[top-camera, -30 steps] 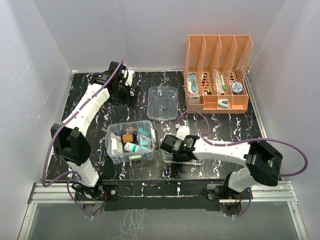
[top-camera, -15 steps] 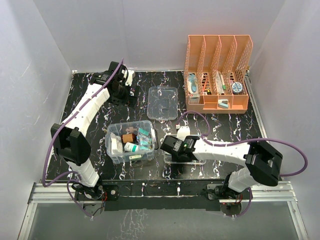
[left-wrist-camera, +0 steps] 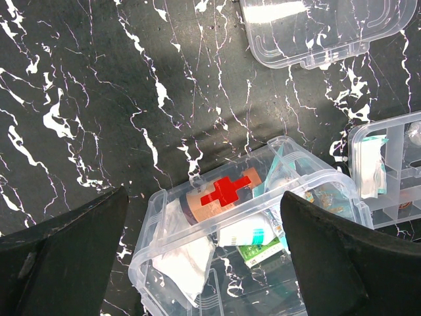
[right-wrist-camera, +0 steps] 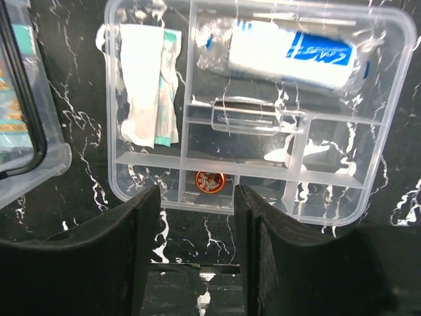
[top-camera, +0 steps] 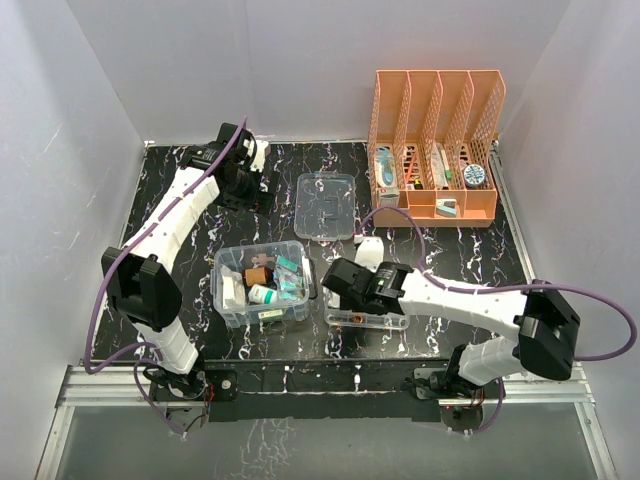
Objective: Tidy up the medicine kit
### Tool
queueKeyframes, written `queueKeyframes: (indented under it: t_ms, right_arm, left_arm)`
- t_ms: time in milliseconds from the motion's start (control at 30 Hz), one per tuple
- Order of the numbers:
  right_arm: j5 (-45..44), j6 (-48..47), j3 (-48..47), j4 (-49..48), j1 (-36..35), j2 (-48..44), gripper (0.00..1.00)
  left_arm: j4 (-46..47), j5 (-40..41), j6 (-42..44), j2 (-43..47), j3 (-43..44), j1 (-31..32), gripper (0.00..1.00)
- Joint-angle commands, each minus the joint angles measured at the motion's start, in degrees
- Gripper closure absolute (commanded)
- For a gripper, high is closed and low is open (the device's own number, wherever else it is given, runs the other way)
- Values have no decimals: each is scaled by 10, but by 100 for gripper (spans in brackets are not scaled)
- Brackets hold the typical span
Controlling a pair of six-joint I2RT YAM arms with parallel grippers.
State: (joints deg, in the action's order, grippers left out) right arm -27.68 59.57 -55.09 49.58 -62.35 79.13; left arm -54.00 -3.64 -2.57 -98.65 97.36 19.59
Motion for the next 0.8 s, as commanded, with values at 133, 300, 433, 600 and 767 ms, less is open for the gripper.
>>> queueKeyframes:
  t_ms: [133,300,433,600,767]
  right_arm:
    - [-7,-76,4,-2,103,-56,52]
    - [23,-128,40,-28,171,-74,54]
    - [53,-158,61,-48,202,-72,58]
    - [80,-166,78,-59,205,-64,61]
    - [105,-163,96,-64,205,-70,65]
  left_arm:
    - [-10,-4,0,16,-5,-3,1]
    - [-12,-3,1,17,-6,-3,1]
    - [-13,-2,2,17,-7,-3,1]
    - [-13,-2,2,14,-8,-3,1]
    - [-12,-1,2,10,-6,-3,1]
